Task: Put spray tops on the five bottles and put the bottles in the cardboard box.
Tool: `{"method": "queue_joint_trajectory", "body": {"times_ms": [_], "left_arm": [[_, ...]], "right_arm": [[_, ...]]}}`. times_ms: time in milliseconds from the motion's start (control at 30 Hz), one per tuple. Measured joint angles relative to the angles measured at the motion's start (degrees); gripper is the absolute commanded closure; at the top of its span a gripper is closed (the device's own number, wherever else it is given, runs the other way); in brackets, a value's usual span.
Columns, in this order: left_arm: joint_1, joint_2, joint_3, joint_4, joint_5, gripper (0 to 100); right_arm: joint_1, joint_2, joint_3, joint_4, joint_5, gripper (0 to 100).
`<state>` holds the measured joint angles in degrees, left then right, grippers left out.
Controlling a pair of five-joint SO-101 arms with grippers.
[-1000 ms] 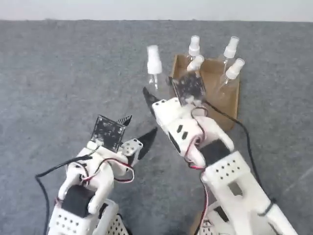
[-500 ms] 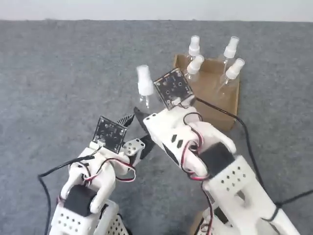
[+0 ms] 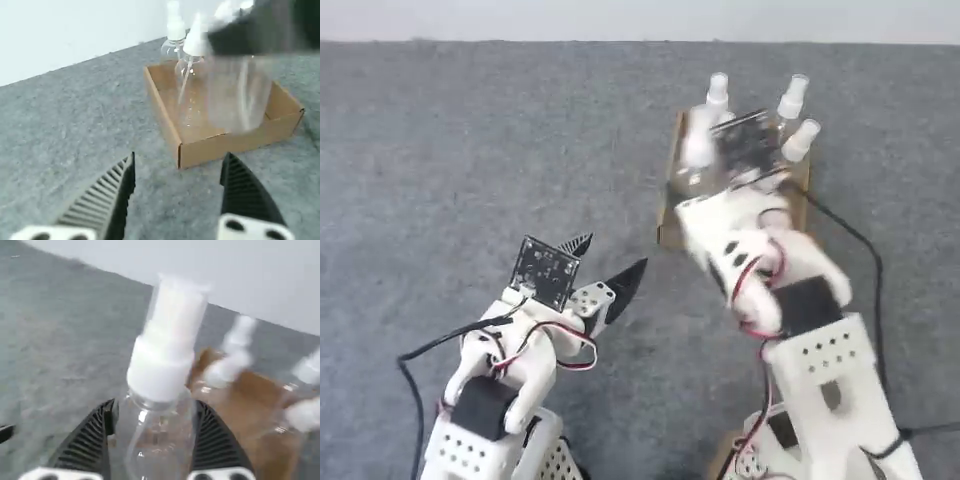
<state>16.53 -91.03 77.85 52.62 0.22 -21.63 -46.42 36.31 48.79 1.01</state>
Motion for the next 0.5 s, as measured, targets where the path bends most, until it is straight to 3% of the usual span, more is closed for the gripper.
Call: {"method": "queue_joint_trajectory", "body": {"times_ms": [100, 233, 500], "left_arm": [[0.2, 0.0, 0.0, 0.0, 0.0, 82], [-2.2, -0.2, 0.0, 0.0, 0.0, 100], [-8.9, -0.3, 0.0, -3.1, 0.0, 99]], "right_arm": [[4.7, 1.8, 0.0, -2.0, 0.0, 99.3], [8.8, 3.5, 2.6, -7.5, 0.0, 99.3], [9.4, 6.5, 13.2, -21.5, 0.0, 99.3]]}}
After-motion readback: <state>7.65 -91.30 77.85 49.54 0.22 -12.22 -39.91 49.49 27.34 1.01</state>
